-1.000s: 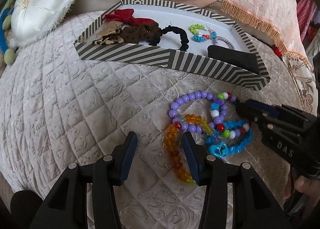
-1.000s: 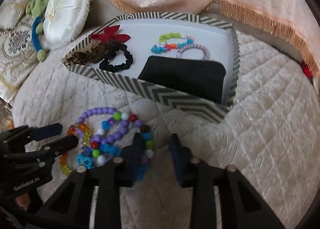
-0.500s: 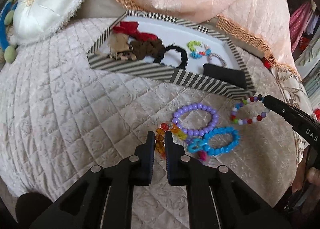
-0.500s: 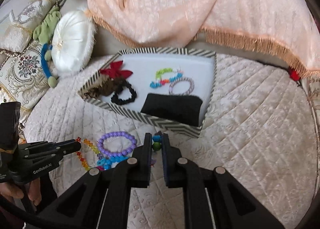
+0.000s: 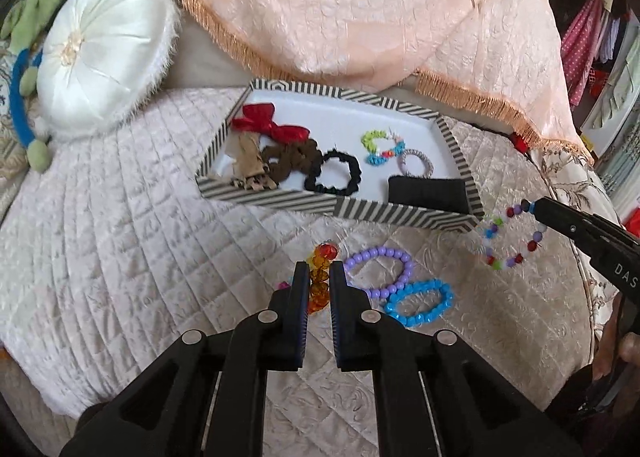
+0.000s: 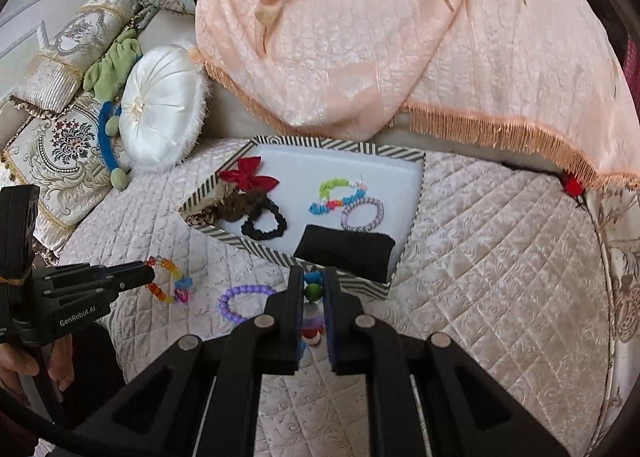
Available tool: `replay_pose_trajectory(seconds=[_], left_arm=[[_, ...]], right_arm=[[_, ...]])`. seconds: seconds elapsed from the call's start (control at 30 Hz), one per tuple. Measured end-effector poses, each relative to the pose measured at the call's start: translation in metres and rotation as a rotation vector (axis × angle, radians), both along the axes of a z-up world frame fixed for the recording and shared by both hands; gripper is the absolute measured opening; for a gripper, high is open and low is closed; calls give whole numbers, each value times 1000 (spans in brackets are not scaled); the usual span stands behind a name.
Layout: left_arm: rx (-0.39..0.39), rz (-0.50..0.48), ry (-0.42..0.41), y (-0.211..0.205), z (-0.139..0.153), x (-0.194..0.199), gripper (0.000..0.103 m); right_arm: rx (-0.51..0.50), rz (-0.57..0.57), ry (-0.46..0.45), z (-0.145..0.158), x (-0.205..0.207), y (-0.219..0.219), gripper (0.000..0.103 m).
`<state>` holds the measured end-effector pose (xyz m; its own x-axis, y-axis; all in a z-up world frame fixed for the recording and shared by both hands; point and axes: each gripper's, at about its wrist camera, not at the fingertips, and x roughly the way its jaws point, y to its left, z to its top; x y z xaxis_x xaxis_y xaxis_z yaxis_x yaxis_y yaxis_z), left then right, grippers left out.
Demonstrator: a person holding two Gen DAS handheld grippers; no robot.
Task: Organize jewelry
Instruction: 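Carry both bracelets into the striped tray and open both tools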
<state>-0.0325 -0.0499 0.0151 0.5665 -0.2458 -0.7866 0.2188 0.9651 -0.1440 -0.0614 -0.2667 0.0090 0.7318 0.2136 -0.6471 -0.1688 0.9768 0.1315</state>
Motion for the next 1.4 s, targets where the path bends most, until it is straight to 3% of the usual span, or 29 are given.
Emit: replay_pose_trajectory(seconds=[0.67,1.4], left_arm=[[52,6,-60,1,24,8,1],[91,18,-55,5,27,55,1]], right_arm=[[-37,18,-12,15,2,7,9],[-67,33,14,10,42,8,9]])
